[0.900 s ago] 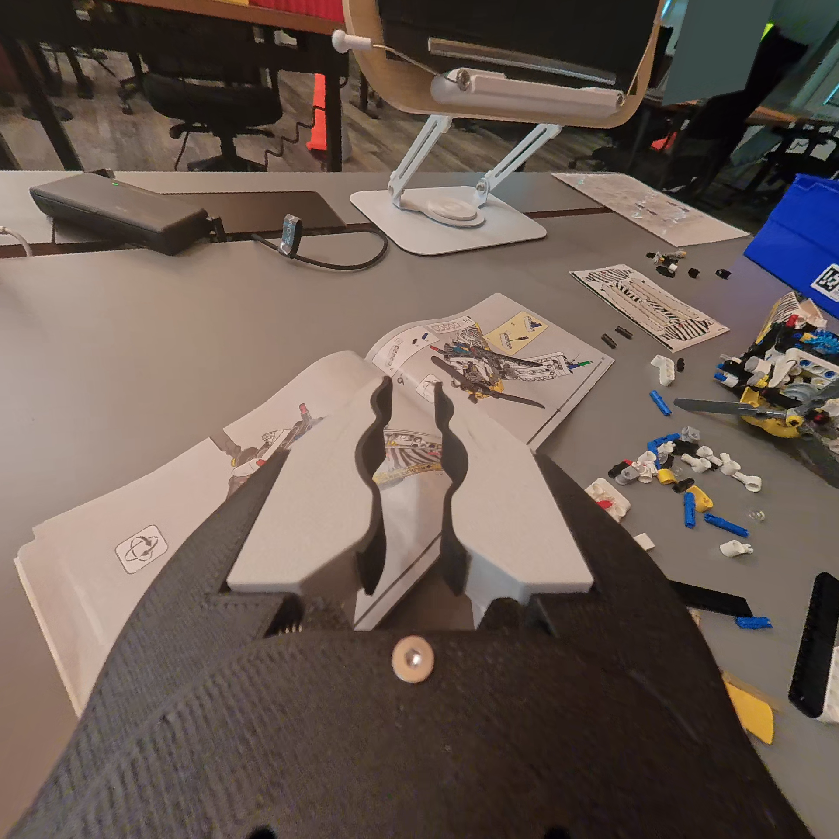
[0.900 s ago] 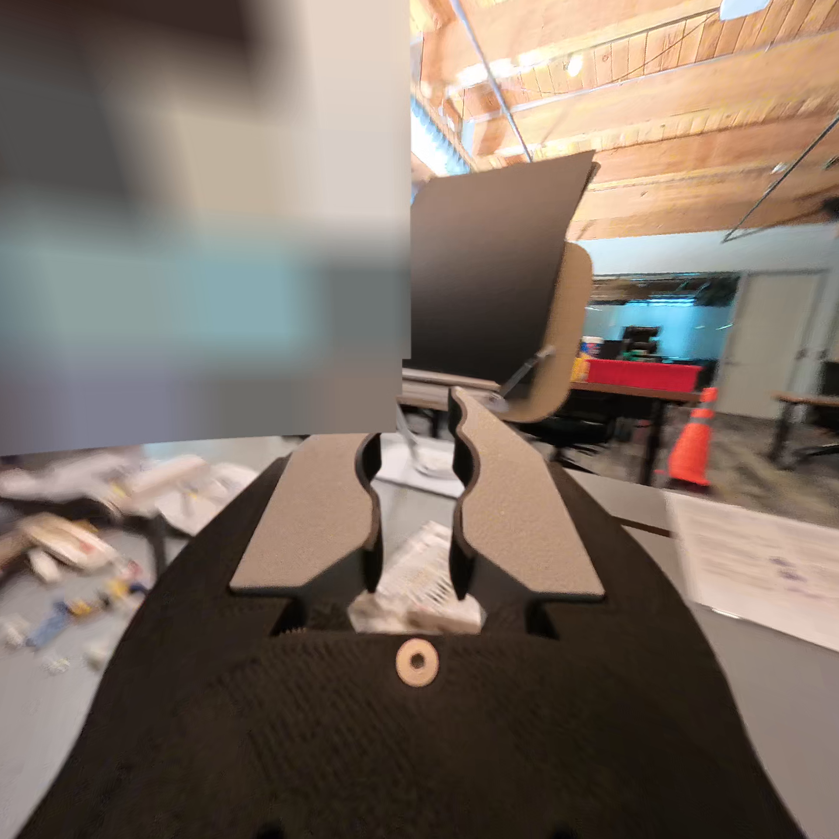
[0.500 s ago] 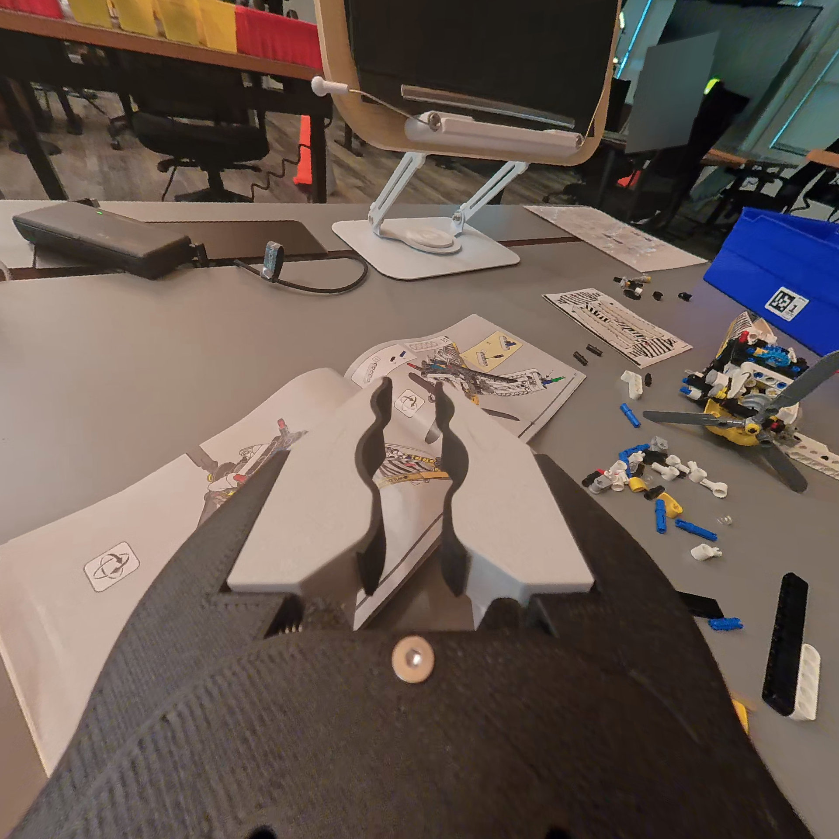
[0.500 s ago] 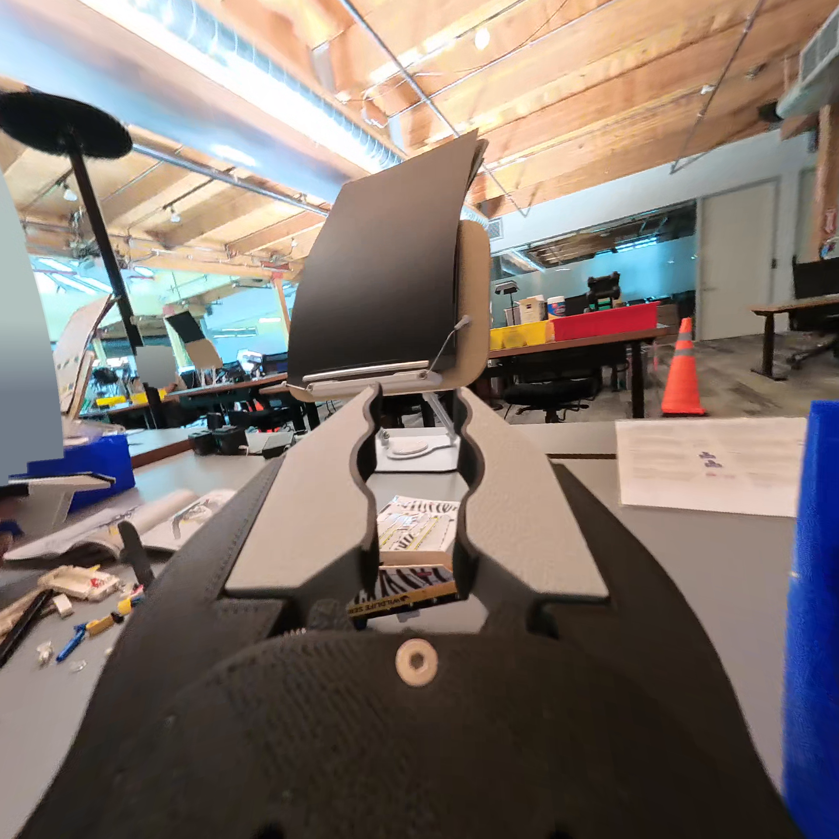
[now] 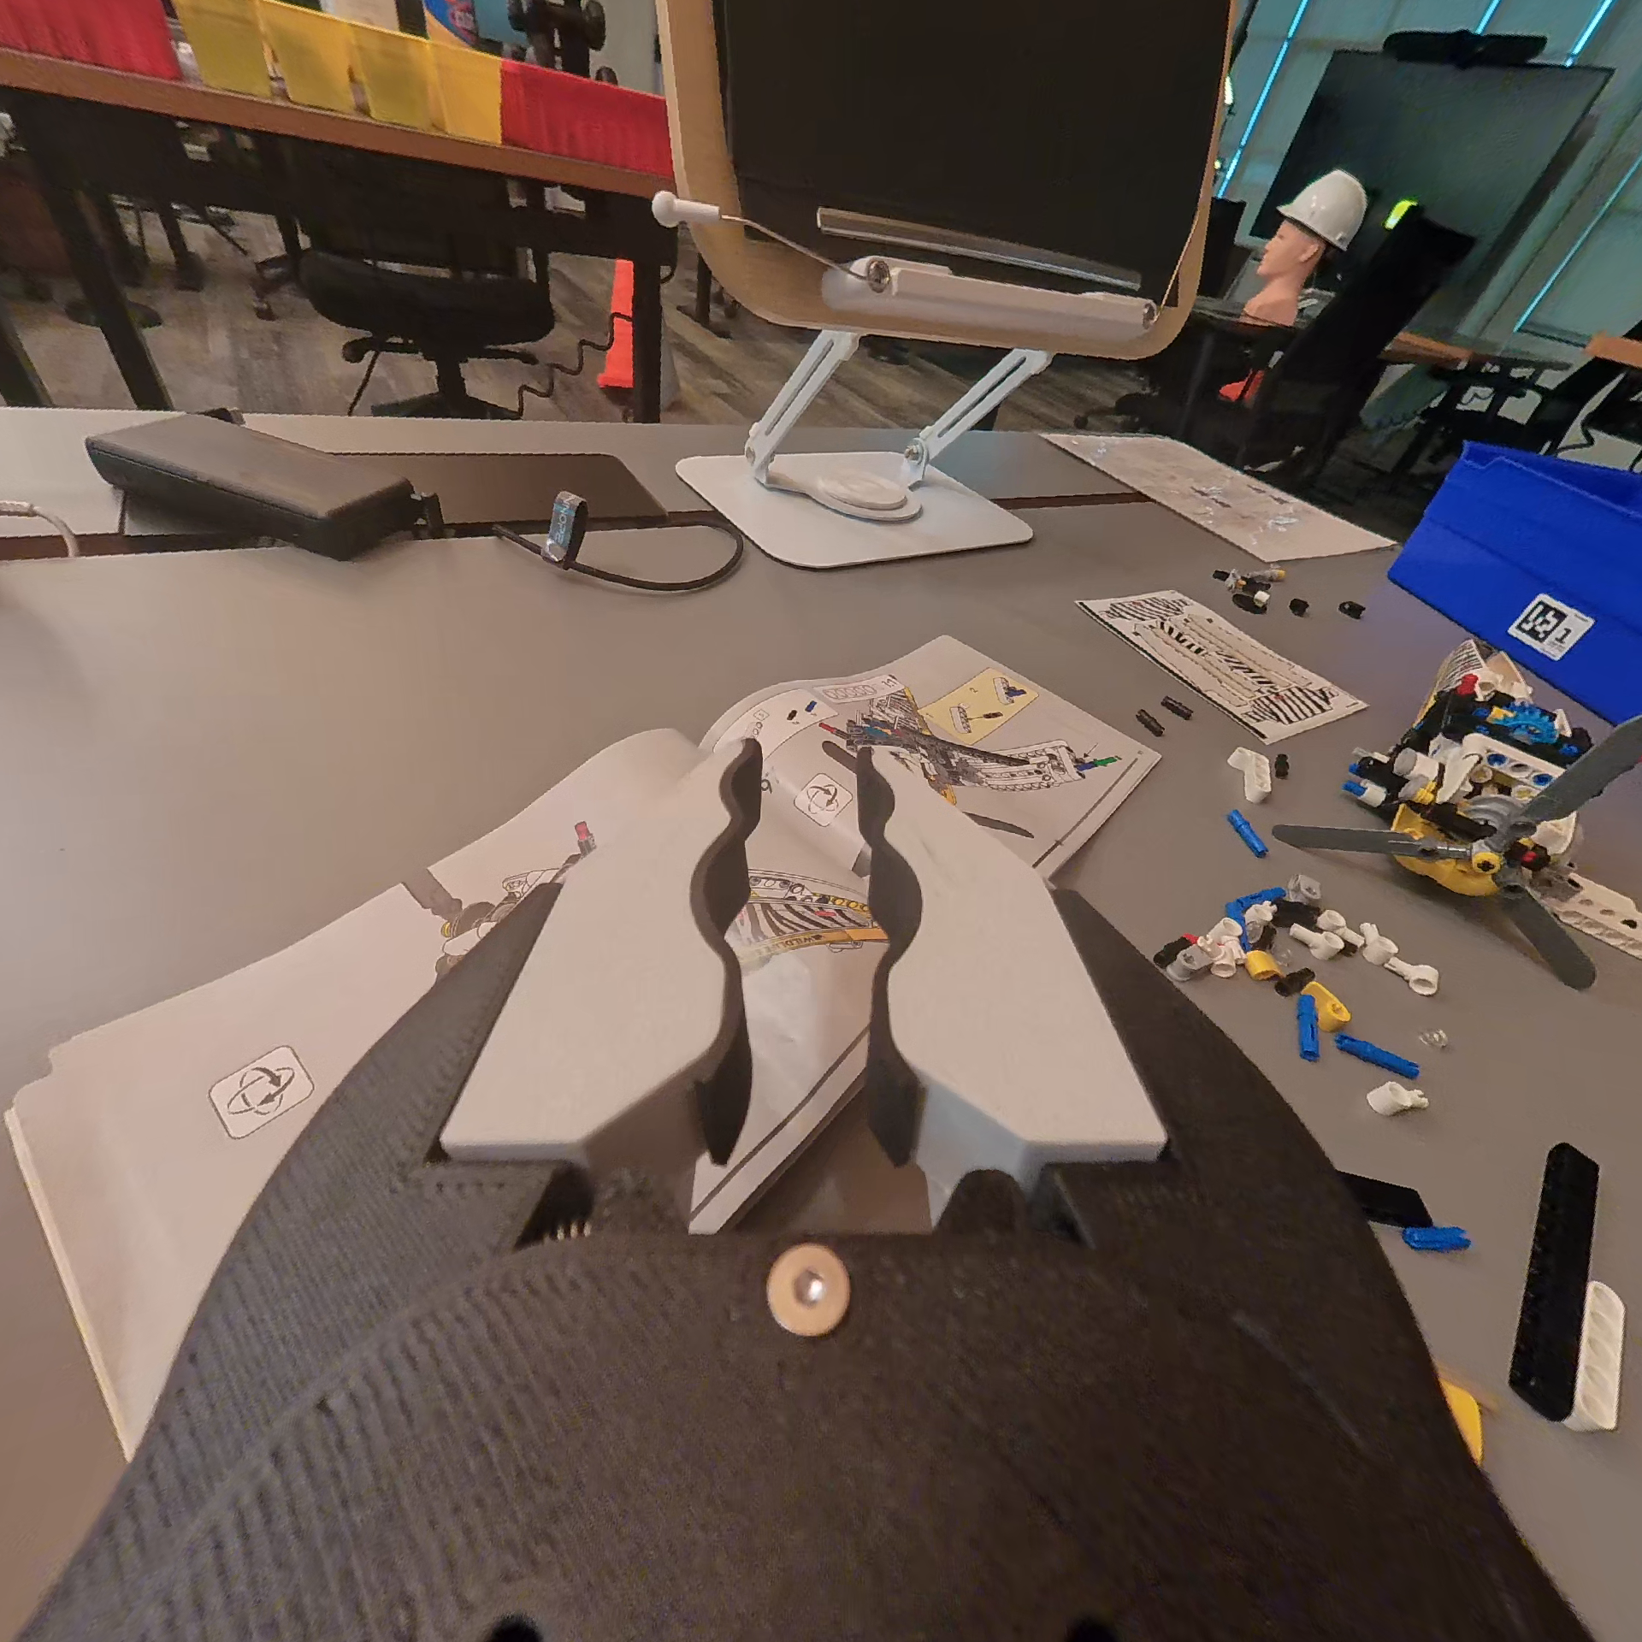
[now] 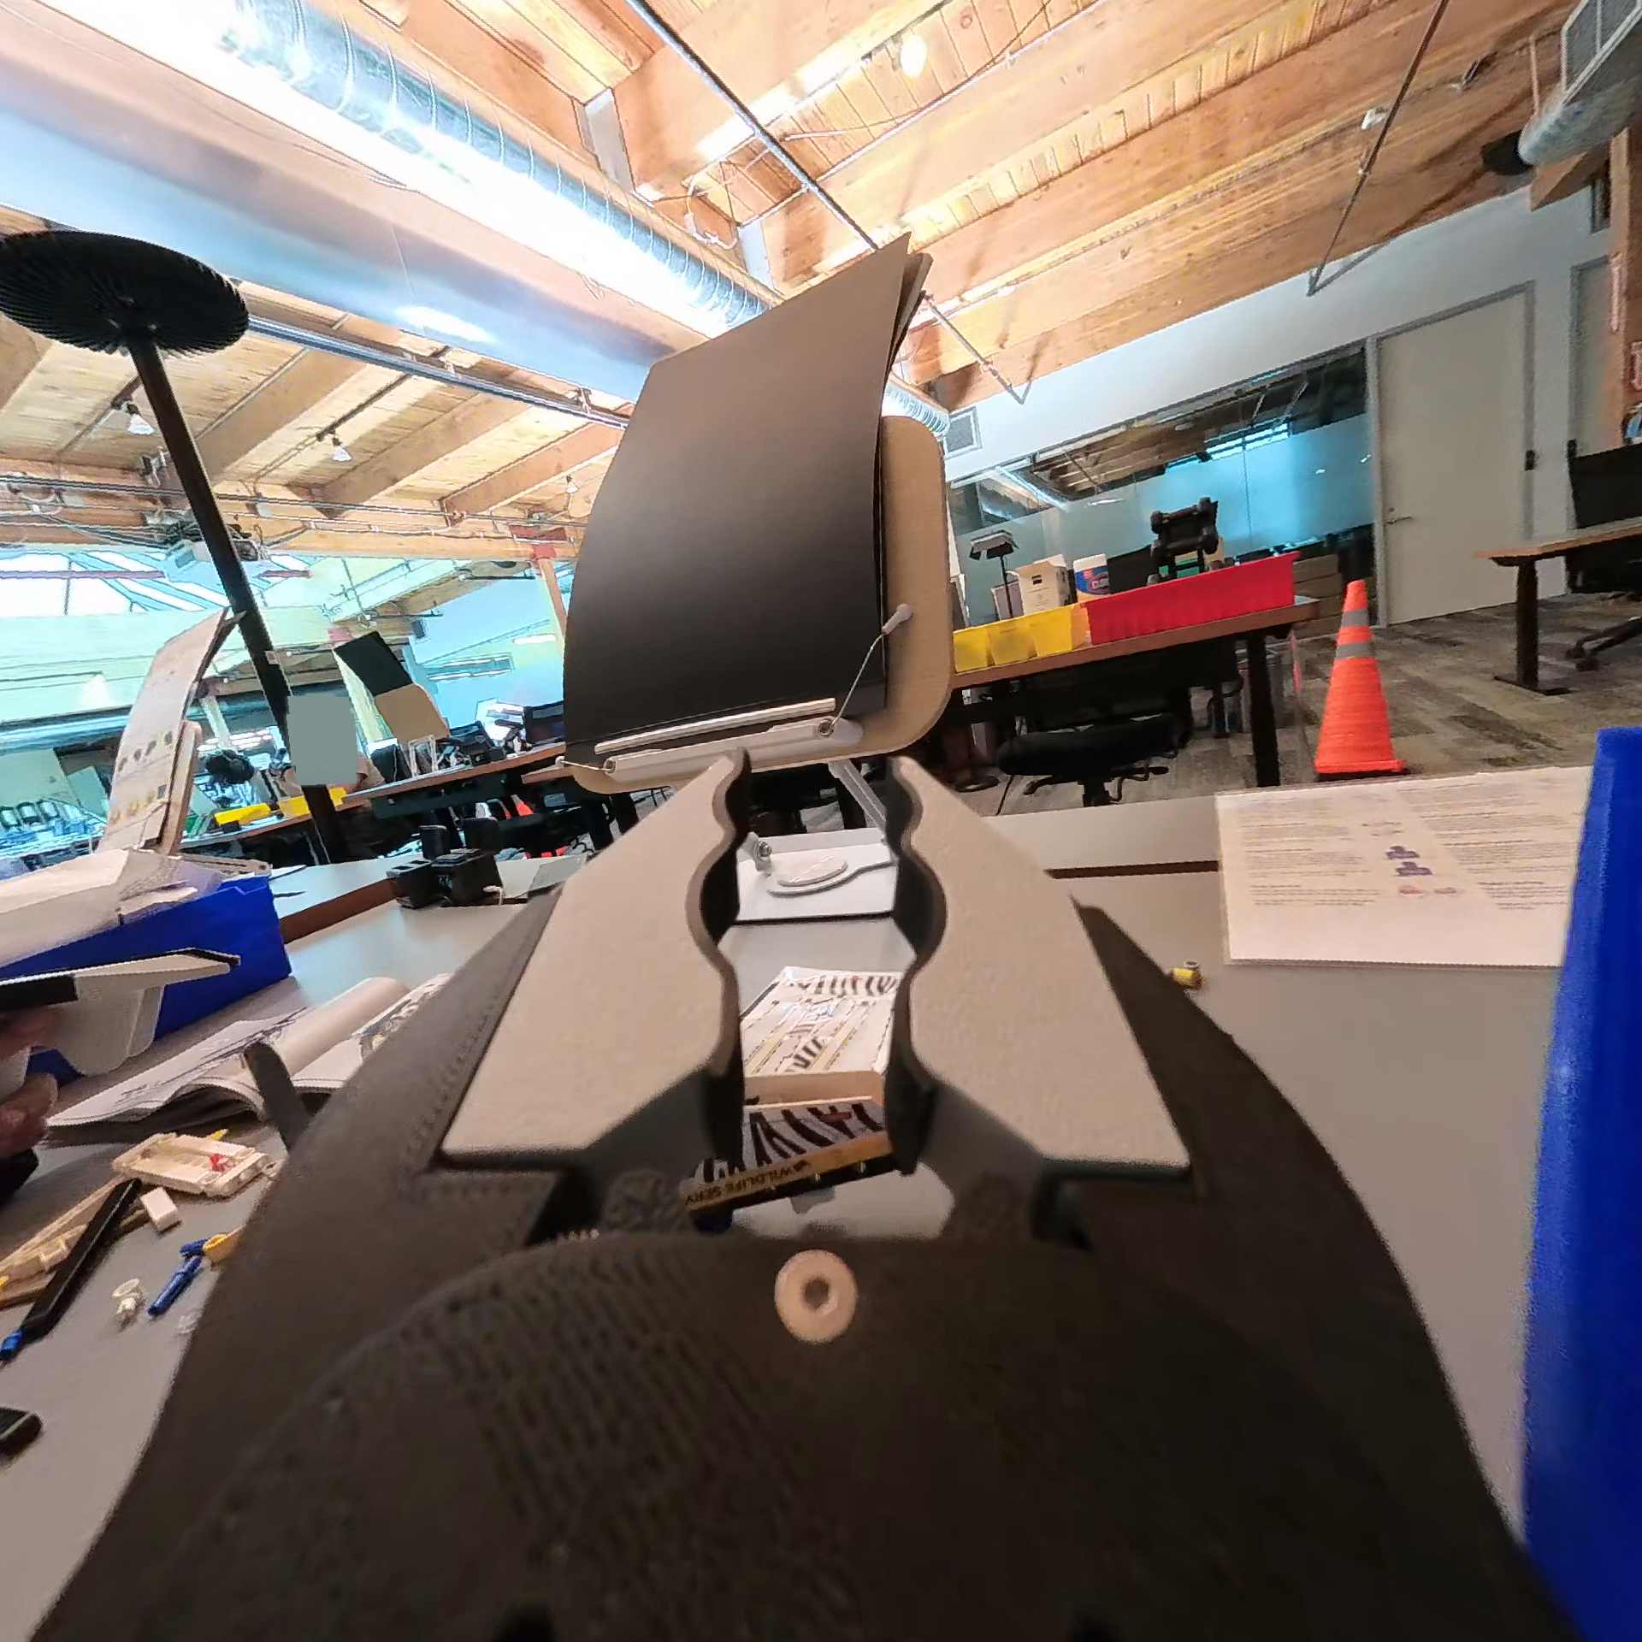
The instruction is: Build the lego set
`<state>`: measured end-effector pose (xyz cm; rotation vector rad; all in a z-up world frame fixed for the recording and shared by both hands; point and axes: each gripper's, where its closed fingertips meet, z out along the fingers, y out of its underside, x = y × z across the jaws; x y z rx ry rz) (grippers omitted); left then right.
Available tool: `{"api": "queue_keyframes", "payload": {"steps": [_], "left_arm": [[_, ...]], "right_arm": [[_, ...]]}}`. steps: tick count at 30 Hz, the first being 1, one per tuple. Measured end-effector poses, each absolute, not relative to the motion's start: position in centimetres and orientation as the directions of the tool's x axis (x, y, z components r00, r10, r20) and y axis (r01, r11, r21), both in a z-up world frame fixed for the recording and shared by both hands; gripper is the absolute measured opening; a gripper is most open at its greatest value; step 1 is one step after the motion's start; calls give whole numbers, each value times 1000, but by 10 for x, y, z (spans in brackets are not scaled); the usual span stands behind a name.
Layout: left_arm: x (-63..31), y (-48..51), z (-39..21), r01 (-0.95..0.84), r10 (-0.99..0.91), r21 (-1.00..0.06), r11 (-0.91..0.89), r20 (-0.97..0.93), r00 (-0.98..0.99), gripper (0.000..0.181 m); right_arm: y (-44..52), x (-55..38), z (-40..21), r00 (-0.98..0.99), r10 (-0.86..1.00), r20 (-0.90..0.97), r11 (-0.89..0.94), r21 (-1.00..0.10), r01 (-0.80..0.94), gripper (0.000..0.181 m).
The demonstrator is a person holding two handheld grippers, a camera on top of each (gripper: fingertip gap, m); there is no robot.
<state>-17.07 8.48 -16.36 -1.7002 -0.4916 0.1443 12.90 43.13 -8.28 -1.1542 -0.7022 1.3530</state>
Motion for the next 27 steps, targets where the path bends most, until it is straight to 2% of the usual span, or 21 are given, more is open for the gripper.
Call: {"api": "queue_keyframes", "payload": {"steps": [27], "left_arm": [[-171,85,-164,242,400,-964,-113,179,899,21]], "right_arm": [[428,119,-88,157,965,-211,-150,-932,-329,28]]}}
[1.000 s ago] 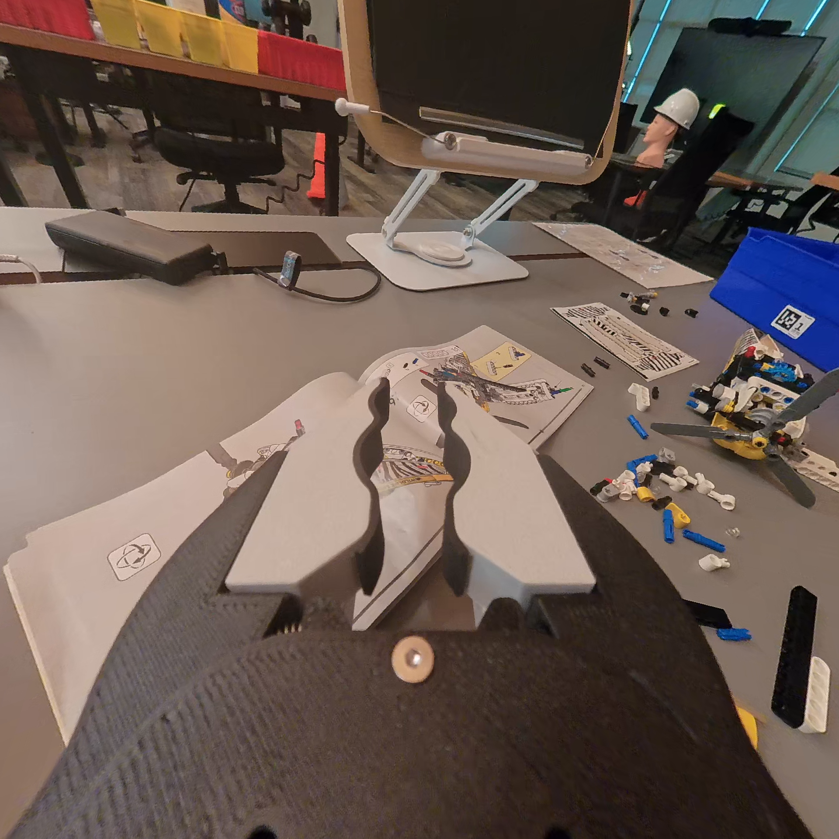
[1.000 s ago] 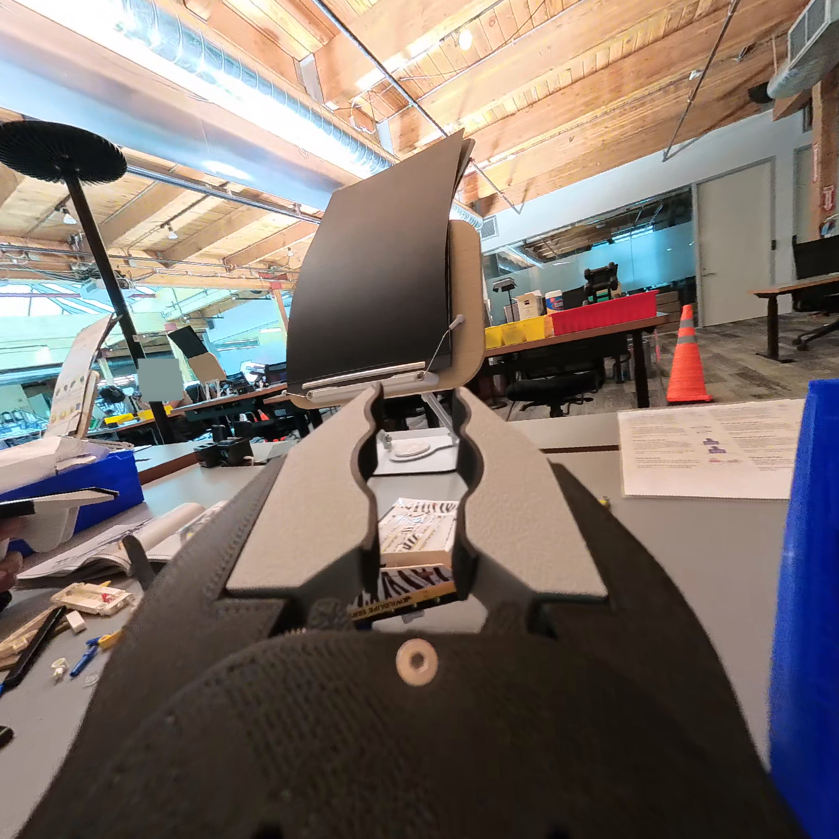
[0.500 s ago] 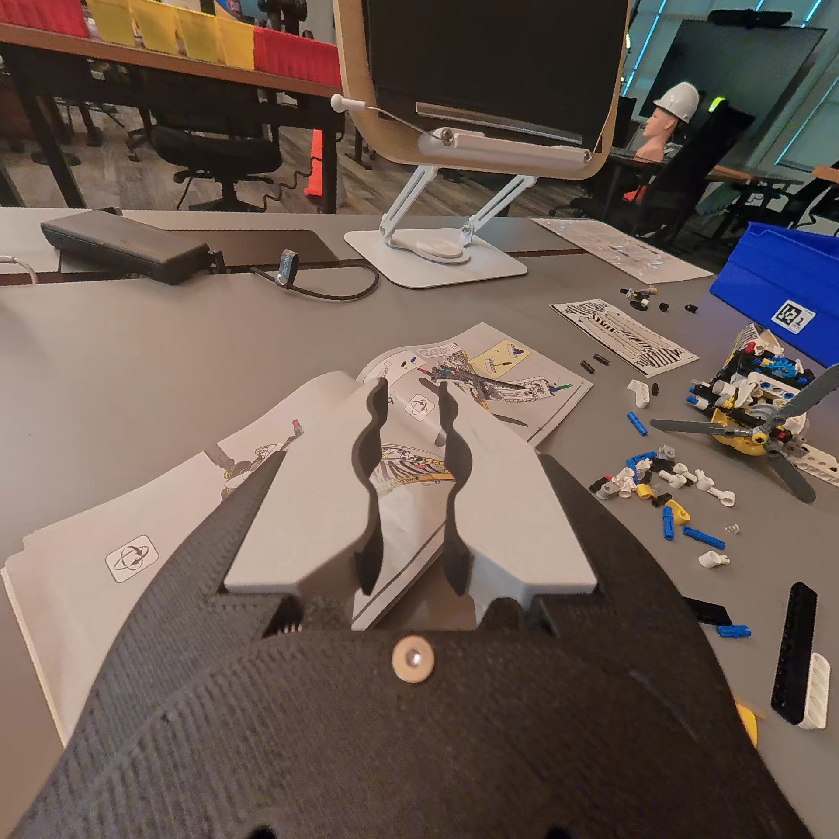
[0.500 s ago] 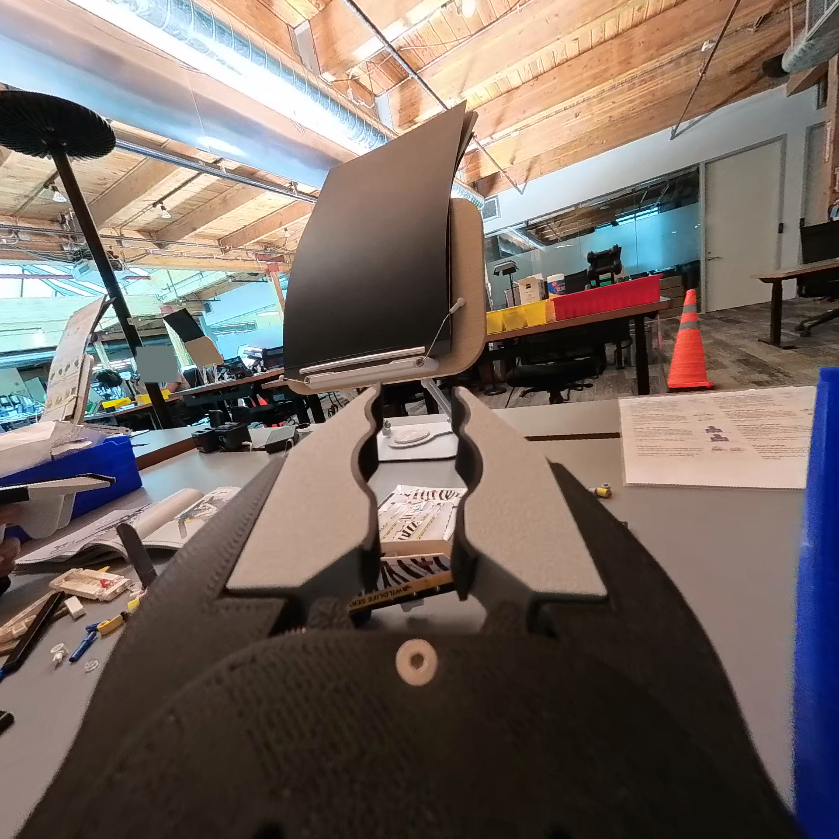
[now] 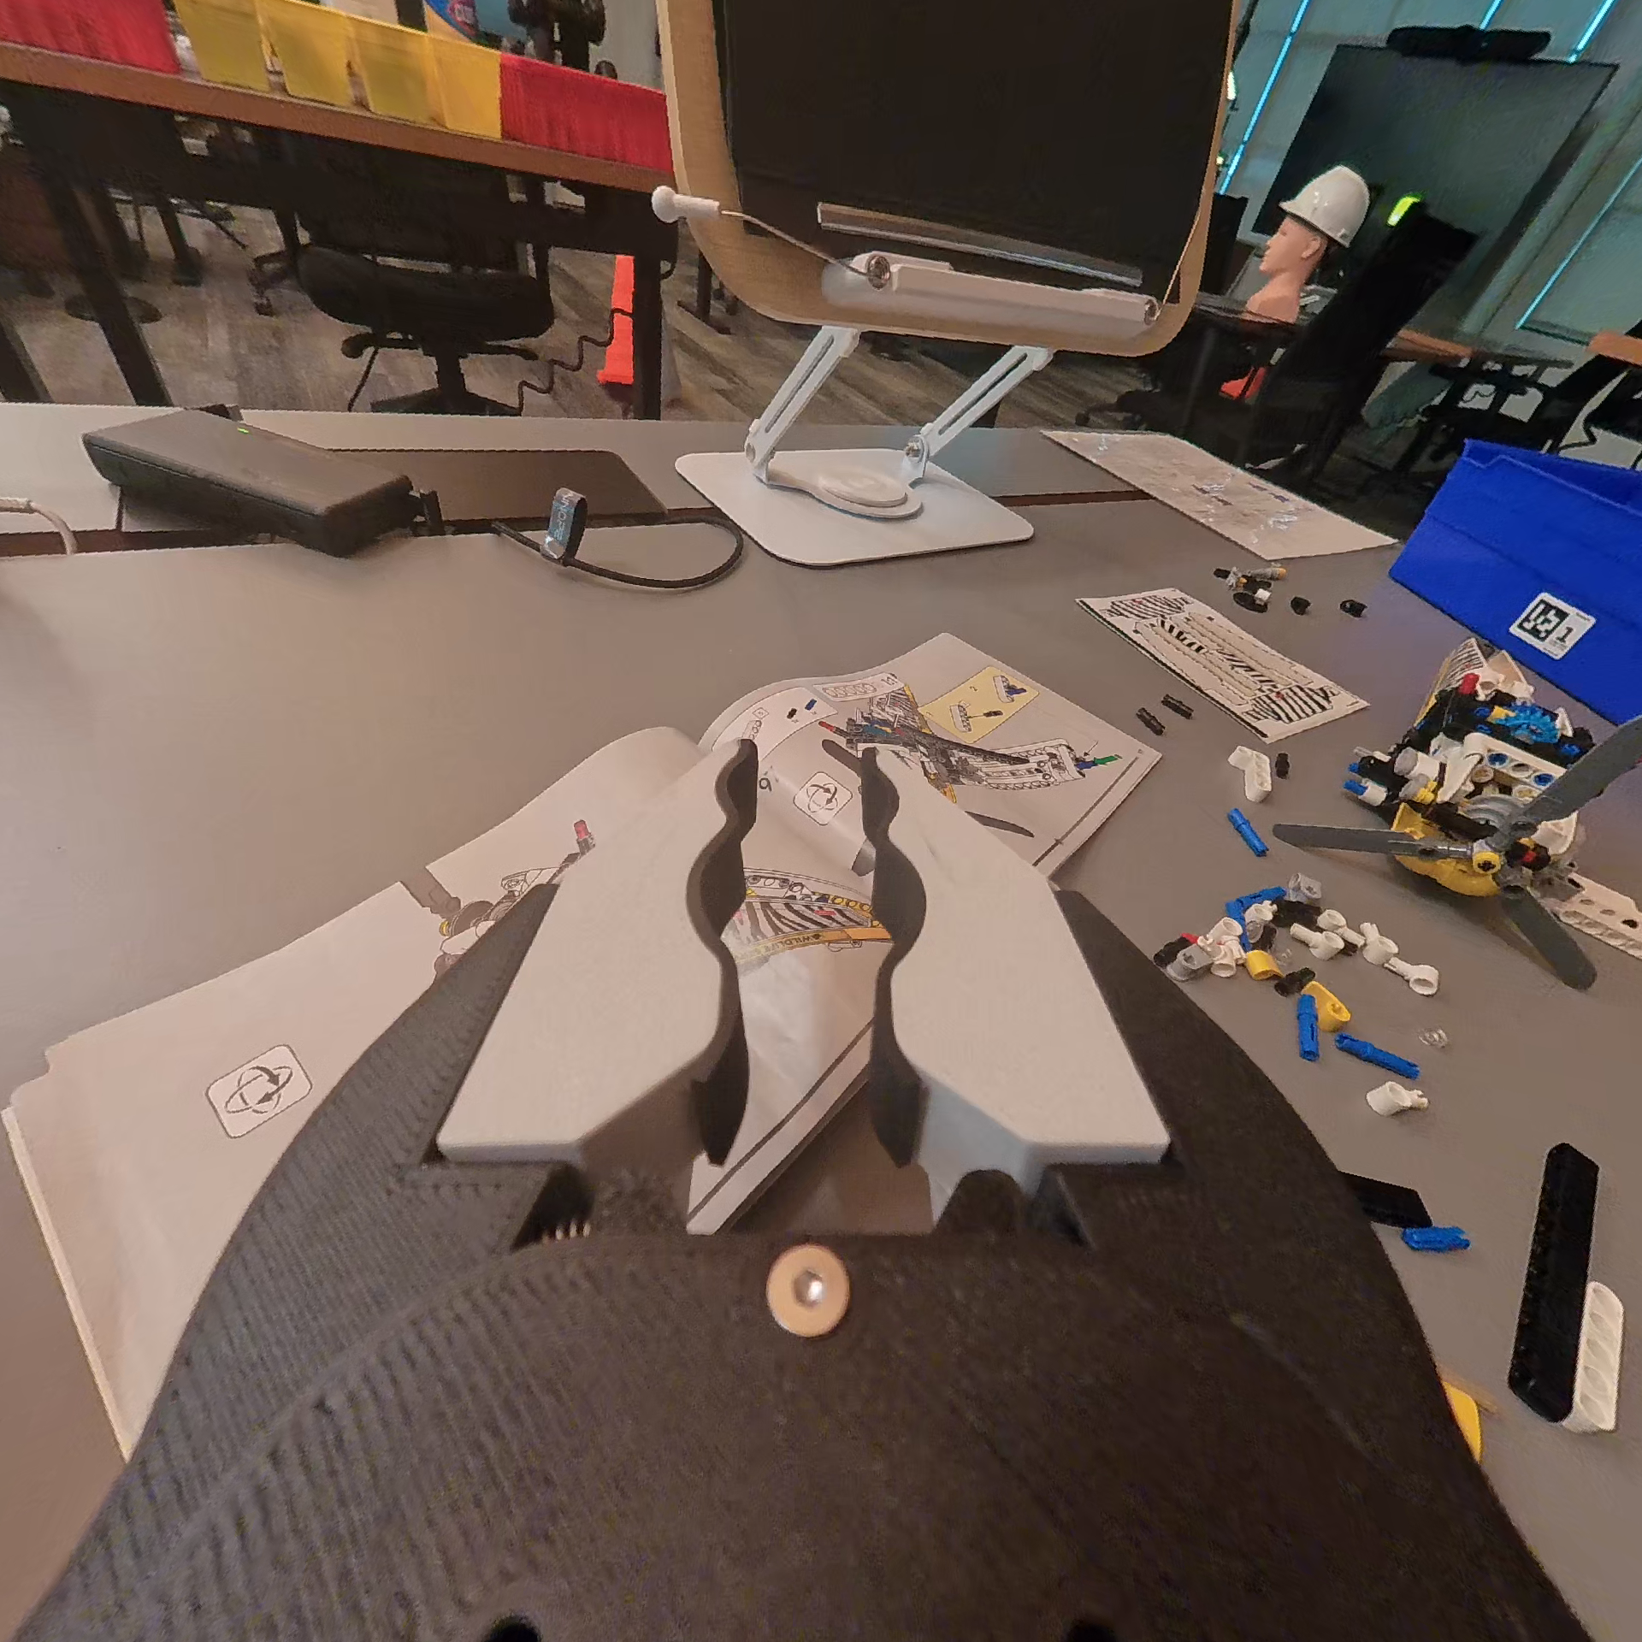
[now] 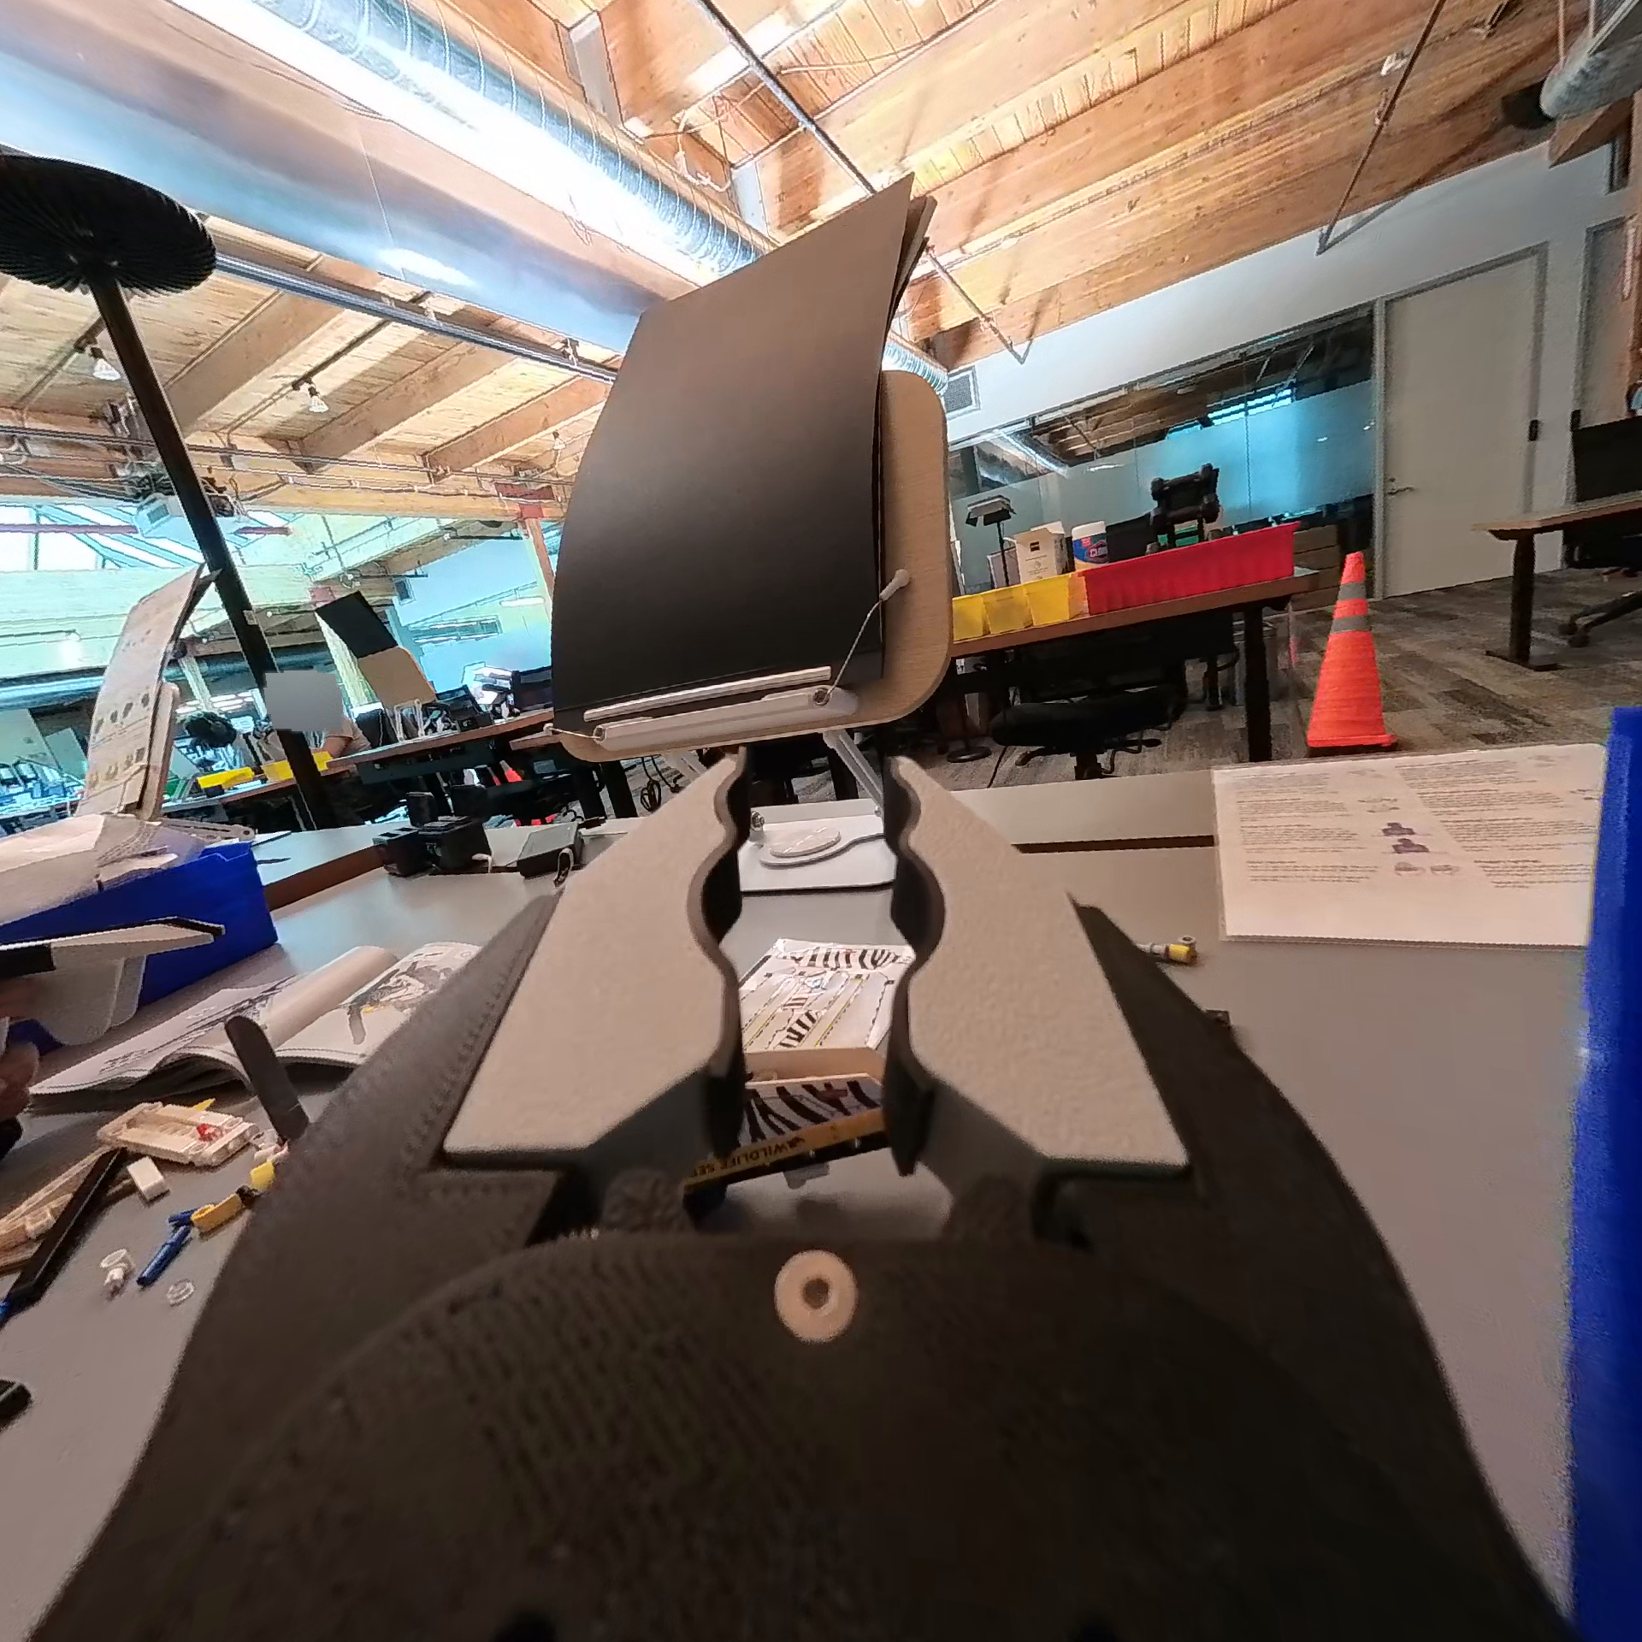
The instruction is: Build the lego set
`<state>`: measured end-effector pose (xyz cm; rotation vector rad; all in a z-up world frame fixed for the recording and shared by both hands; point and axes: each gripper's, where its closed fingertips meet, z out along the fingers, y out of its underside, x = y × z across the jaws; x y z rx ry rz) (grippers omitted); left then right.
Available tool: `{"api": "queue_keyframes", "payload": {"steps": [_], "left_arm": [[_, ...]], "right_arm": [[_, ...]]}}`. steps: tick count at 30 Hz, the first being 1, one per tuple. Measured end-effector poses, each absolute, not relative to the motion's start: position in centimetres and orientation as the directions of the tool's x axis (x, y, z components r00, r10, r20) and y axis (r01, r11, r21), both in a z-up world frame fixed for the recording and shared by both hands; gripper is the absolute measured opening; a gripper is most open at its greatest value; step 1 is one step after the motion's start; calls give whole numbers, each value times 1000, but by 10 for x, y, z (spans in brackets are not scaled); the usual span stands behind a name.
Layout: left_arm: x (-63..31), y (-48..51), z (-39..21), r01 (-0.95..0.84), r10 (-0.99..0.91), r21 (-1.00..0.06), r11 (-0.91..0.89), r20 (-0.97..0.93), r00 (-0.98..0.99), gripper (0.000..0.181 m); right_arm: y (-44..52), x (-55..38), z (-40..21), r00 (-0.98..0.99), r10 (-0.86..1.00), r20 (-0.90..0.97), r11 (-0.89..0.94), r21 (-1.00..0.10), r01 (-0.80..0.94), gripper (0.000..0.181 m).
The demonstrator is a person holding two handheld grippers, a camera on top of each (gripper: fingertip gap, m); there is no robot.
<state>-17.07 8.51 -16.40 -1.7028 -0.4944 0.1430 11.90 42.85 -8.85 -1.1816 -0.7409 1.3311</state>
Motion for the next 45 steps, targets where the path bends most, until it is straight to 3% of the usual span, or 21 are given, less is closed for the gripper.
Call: {"api": "queue_keyframes", "payload": {"steps": [30,35,40,45], "left_arm": [[-176,68,-146,256,376,-964,65,262,889,33],[-170,70,-123,129,388,-988,90,154,909,43],[-112,129,-67,70,267,-994,80,89,960,52],[-14,222,-78,100,26,-981,-169,97,995,76]], "right_arm": [[443,112,-112,196,934,-297,-255,-943,-215,31],[445,113,-111,176,924,-340,-298,-927,-229,32],[447,115,-111,173,918,-358,-313,-919,-238,32],[447,113,-113,176,920,-350,-308,-924,-227,33]]}}
